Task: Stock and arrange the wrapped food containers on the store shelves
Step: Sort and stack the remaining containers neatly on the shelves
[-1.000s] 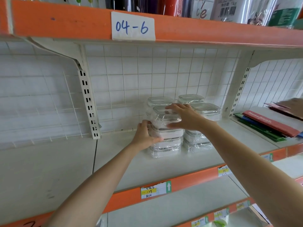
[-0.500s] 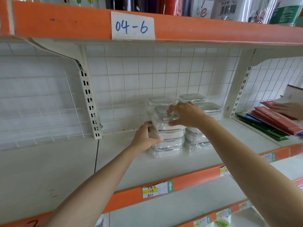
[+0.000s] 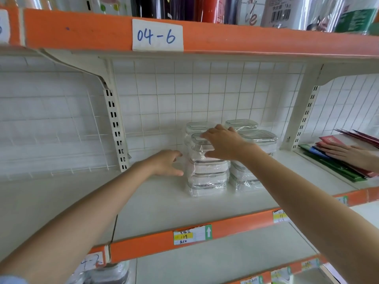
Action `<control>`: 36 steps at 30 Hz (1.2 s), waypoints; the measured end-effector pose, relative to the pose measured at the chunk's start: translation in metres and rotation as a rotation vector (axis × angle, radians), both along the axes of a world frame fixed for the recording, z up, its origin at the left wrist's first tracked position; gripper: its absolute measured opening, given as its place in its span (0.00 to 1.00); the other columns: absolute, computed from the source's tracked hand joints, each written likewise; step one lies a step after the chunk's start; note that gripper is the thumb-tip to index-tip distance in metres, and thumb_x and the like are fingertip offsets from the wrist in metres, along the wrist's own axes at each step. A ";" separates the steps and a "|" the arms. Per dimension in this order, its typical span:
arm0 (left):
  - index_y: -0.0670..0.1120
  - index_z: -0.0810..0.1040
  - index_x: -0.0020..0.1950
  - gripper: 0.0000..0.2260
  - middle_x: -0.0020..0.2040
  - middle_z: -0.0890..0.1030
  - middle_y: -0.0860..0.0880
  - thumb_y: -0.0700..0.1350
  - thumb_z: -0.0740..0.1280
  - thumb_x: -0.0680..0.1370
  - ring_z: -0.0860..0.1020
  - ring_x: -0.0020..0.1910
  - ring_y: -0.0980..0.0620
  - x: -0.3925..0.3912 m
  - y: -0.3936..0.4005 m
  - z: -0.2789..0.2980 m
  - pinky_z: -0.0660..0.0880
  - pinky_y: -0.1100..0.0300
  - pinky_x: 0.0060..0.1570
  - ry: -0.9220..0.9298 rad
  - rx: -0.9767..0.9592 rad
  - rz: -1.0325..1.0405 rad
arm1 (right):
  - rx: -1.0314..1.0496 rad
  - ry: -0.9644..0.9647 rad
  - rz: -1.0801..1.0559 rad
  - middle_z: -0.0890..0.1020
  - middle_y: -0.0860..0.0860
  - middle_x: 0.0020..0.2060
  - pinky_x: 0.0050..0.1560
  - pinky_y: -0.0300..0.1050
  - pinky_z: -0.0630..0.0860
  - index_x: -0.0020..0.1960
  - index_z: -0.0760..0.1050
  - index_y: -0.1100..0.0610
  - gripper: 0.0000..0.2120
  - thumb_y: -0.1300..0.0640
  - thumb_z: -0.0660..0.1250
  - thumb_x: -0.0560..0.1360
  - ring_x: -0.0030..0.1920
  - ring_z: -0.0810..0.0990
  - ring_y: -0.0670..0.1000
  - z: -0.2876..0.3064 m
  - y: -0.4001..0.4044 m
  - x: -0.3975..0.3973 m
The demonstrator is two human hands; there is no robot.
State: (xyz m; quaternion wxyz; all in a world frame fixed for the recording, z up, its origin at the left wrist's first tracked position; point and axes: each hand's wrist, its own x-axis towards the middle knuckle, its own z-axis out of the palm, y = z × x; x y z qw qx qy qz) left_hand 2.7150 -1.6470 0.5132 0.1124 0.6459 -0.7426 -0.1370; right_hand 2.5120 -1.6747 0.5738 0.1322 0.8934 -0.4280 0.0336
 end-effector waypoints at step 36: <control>0.45 0.79 0.55 0.09 0.54 0.76 0.51 0.44 0.64 0.77 0.74 0.54 0.53 0.114 0.335 -0.113 0.71 0.61 0.48 -0.153 -0.220 0.424 | 0.275 0.011 0.670 0.74 0.51 0.58 0.55 0.45 0.70 0.64 0.72 0.54 0.16 0.54 0.58 0.78 0.60 0.73 0.53 -0.146 0.215 0.162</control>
